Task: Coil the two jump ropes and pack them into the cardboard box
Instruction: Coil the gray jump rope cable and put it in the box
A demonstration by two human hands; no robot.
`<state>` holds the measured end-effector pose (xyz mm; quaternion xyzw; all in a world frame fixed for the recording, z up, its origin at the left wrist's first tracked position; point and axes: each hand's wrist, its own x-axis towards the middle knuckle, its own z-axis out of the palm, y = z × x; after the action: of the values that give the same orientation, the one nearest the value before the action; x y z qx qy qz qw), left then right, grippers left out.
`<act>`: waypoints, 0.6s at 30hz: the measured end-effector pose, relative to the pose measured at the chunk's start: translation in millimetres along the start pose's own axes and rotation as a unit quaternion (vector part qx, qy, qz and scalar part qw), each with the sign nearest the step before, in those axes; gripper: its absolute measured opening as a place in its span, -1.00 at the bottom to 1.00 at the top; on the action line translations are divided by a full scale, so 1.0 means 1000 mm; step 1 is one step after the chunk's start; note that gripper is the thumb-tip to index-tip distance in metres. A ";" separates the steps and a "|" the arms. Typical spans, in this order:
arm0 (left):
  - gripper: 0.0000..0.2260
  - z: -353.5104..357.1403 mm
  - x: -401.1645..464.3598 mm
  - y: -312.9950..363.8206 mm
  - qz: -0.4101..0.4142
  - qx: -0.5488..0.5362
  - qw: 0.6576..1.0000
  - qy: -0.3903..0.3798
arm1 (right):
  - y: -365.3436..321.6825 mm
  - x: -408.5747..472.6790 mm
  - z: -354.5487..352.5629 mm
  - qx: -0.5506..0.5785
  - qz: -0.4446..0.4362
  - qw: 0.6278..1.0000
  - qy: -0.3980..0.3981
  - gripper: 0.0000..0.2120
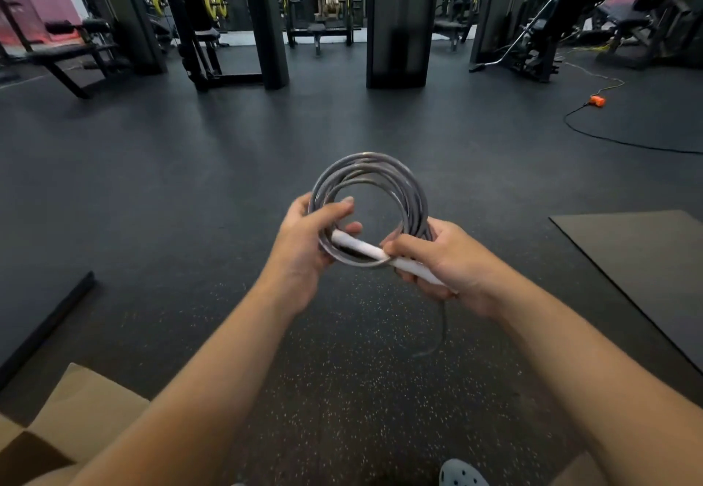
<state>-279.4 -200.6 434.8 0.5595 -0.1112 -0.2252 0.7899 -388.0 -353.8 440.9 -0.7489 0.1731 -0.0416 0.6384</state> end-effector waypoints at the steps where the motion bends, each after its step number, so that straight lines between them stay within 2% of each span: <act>1: -0.44 -0.005 0.002 0.008 0.018 0.049 0.998 -0.025 | -0.001 -0.002 -0.006 -0.030 -0.001 0.999 -0.014 -0.80; 3: -0.27 -0.013 0.003 0.026 0.062 0.204 0.974 -0.082 | -0.003 -0.006 -0.014 -0.099 -0.013 0.994 -0.040 -0.83; 4: -0.22 -0.015 0.000 0.037 0.076 0.295 0.945 -0.119 | -0.004 -0.008 -0.017 -0.138 -0.019 0.989 -0.050 -0.85; 5: -0.19 -0.013 -0.005 0.047 0.085 0.387 0.905 -0.157 | -0.005 -0.009 -0.018 -0.174 -0.027 0.982 -0.060 -0.87; 7: -0.16 -0.002 -0.015 0.059 0.113 0.547 0.800 -0.219 | -0.006 -0.010 -0.018 -0.223 -0.043 0.971 -0.079 -0.89; 9: -0.19 0.013 -0.025 0.055 0.169 0.653 0.698 -0.242 | -0.006 -0.010 -0.016 -0.248 -0.057 0.962 -0.097 -0.92; 10: -0.27 0.020 -0.028 0.050 0.195 0.682 0.660 -0.247 | -0.006 -0.010 -0.016 -0.256 -0.058 0.959 -0.105 -0.94; 11: -0.38 0.024 -0.029 0.044 0.209 0.700 0.636 -0.249 | -0.006 -0.011 -0.016 -0.264 -0.058 0.956 -0.114 -0.93; 12: -0.48 0.026 -0.028 0.041 0.205 0.706 0.631 -0.247 | -0.006 -0.012 -0.017 -0.273 -0.055 0.953 -0.121 -0.90; 14: -0.59 0.025 -0.025 0.038 0.157 0.696 0.656 -0.244 | -0.005 -0.012 -0.018 -0.288 -0.055 0.948 -0.123 -0.92; 18: -0.53 0.019 -0.017 0.023 0.082 0.654 0.706 -0.259 | -0.002 -0.008 -0.024 -0.316 -0.061 0.942 -0.097 -0.96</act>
<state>-296.9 -202.5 464.1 0.8442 -0.4761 -0.1658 0.1818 -402.3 -373.9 448.6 -0.9216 0.0688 0.0488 0.3789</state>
